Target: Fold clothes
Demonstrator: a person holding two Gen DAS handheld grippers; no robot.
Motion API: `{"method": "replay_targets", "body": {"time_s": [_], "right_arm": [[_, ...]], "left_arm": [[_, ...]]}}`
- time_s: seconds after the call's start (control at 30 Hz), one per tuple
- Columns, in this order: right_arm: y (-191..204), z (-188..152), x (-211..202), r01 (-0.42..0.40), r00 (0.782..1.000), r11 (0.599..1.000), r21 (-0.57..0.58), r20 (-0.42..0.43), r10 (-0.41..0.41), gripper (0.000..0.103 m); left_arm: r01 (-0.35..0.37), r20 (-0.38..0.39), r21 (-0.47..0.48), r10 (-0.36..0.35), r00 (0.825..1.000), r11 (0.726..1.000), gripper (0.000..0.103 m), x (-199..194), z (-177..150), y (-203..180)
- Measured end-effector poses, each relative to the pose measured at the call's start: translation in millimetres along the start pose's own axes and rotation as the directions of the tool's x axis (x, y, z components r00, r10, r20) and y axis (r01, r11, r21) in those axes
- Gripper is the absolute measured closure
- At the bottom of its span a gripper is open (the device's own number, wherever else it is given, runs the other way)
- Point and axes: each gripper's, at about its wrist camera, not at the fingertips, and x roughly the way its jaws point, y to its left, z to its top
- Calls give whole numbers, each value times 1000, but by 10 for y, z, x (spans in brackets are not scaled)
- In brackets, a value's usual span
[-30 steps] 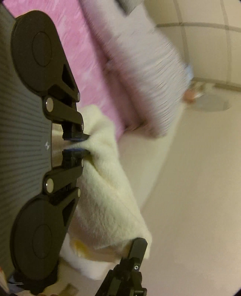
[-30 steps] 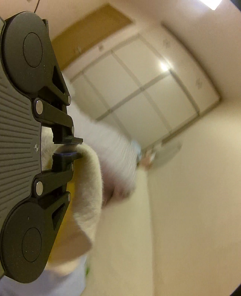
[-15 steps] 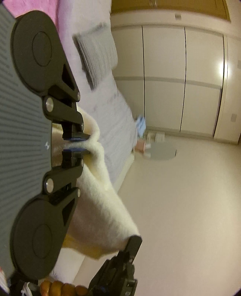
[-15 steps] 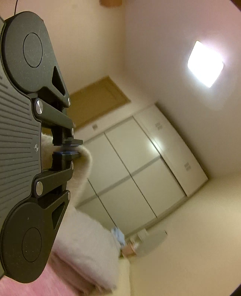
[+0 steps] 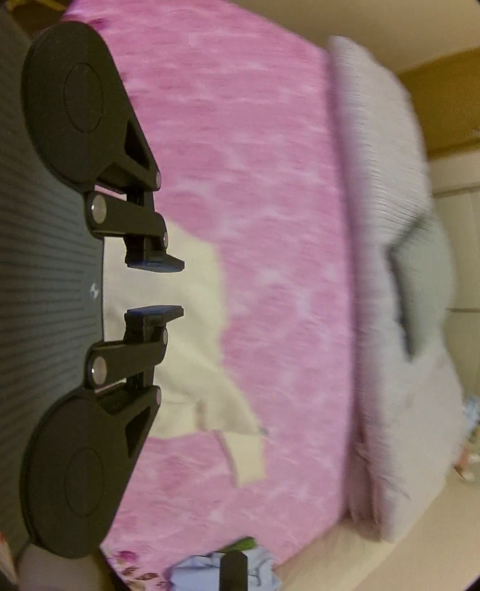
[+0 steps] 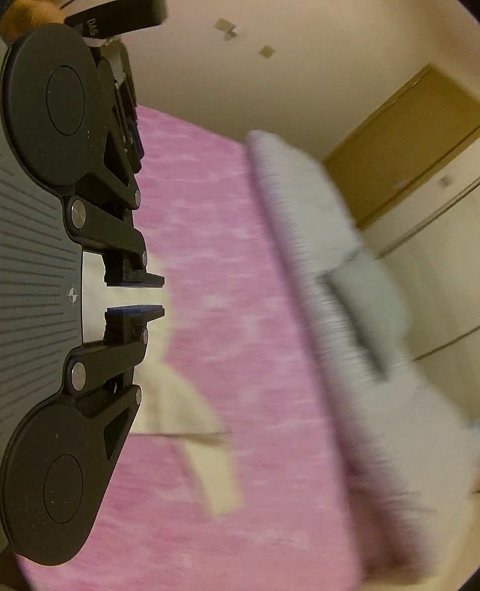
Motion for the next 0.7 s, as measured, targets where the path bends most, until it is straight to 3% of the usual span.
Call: {"method": "replay_targets", "body": {"time_s": [0.13, 0.2, 0.33, 0.7], "right_arm": [[-109, -122, 254, 48, 993, 999, 9, -110, -46, 93], [-109, -362, 142, 48, 988, 999, -11, -149, -50, 93], [-235, -621, 312, 42, 976, 997, -72, -213, -56, 93], [-565, -1245, -106, 53, 950, 994, -100, -301, -80, 93]], "left_arm": [[19, -51, -29, -21, 999, 999, 88, -22, -479, 110], [24, -62, -21, -25, 998, 999, 88, -58, -616, 7], [21, -78, -13, -22, 997, 1000, 86, -97, -868, -189], [14, -105, -52, -20, 994, 999, 82, -359, -1479, -838]]}}
